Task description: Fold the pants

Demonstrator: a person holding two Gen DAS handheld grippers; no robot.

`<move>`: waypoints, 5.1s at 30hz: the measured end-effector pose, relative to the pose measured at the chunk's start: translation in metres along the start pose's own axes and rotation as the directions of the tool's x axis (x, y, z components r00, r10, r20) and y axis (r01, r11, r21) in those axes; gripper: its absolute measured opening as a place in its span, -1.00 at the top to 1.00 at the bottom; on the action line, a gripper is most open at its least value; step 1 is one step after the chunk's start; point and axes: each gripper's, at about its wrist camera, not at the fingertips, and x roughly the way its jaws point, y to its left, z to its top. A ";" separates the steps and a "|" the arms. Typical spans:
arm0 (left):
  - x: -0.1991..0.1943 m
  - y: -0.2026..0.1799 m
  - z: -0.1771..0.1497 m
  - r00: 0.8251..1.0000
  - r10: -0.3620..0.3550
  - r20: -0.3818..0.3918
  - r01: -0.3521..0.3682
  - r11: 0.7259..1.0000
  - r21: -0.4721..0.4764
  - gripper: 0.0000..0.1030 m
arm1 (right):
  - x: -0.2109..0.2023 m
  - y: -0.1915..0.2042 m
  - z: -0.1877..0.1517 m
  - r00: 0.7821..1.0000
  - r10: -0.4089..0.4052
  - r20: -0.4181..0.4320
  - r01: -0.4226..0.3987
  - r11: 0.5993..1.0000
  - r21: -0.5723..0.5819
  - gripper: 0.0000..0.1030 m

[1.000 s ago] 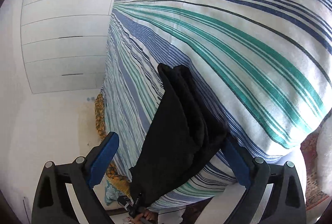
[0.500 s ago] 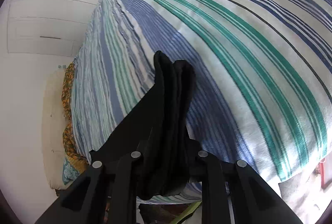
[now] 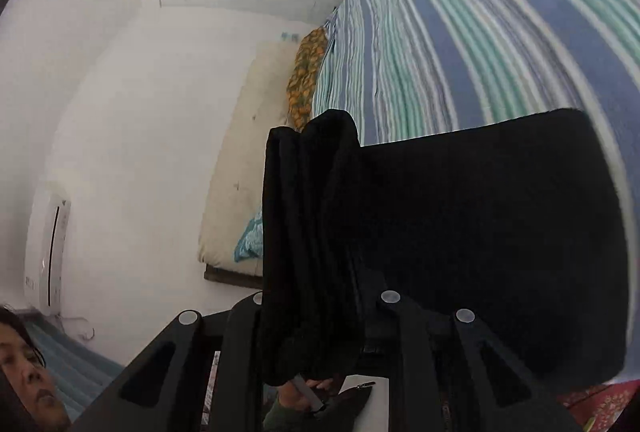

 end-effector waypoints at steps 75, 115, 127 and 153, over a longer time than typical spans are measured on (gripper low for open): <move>0.039 -0.078 0.011 0.994 -0.016 0.107 -0.012 0.966 0.259 -0.84 | 0.061 -0.088 -0.047 0.895 -0.446 0.023 0.441 0.873 -0.209 -0.99; 0.173 -0.023 0.059 0.955 0.269 0.127 -0.293 0.927 0.233 -0.99 | 0.067 -0.084 -0.062 0.866 -0.491 0.094 0.487 0.790 -0.373 -1.00; 0.174 -0.023 0.059 0.954 0.268 0.130 -0.293 0.927 0.233 -0.99 | 0.069 -0.084 -0.062 0.866 -0.491 0.097 0.488 0.786 -0.380 -1.00; 0.174 -0.023 0.058 0.954 0.266 0.137 -0.292 0.928 0.233 -0.99 | 0.069 -0.084 -0.062 0.865 -0.492 0.098 0.489 0.783 -0.385 -1.00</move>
